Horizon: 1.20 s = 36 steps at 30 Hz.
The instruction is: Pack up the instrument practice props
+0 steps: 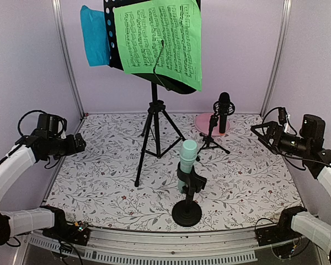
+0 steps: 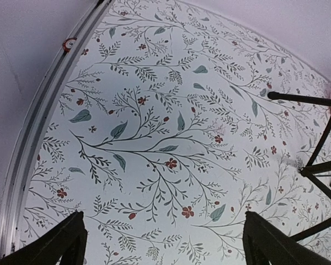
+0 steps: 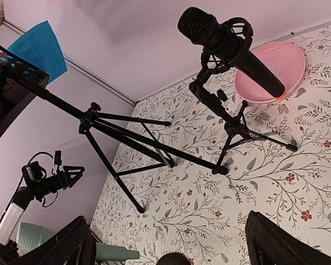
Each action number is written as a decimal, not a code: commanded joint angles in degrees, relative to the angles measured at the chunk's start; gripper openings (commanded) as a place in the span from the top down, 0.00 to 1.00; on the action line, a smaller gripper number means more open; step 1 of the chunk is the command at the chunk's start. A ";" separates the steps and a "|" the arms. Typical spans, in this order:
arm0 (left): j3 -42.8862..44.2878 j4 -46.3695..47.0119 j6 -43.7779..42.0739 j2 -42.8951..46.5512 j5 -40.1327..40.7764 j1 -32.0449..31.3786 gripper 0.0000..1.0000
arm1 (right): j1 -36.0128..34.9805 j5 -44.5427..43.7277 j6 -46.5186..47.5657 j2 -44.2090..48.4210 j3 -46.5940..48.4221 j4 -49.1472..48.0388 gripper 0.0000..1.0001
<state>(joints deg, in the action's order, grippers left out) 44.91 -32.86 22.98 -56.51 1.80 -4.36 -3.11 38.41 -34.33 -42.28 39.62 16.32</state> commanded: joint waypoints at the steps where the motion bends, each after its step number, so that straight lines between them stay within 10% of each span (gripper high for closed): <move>1: 0.79 -0.11 -0.79 1.38 4.39 -0.12 0.01 | -0.04 -3.43 -0.11 0.06 0.74 2.58 0.01; 15: -0.50 2.86 -5.42 5.09 4.22 -1.59 0.01 | -2.65 0.65 10.57 1.02 -0.35 6.16 0.01; 36: -2.01 5.92 -8.02 8.61 -4.45 -7.11 0.01 | -49.06 -30.41 14.59 4.02 -21.13 -21.50 0.01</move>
<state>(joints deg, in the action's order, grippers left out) 43.38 -28.12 15.99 -48.27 -1.50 -10.76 -47.24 15.97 -22.26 -36.40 20.27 3.68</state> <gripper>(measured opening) 0.992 0.989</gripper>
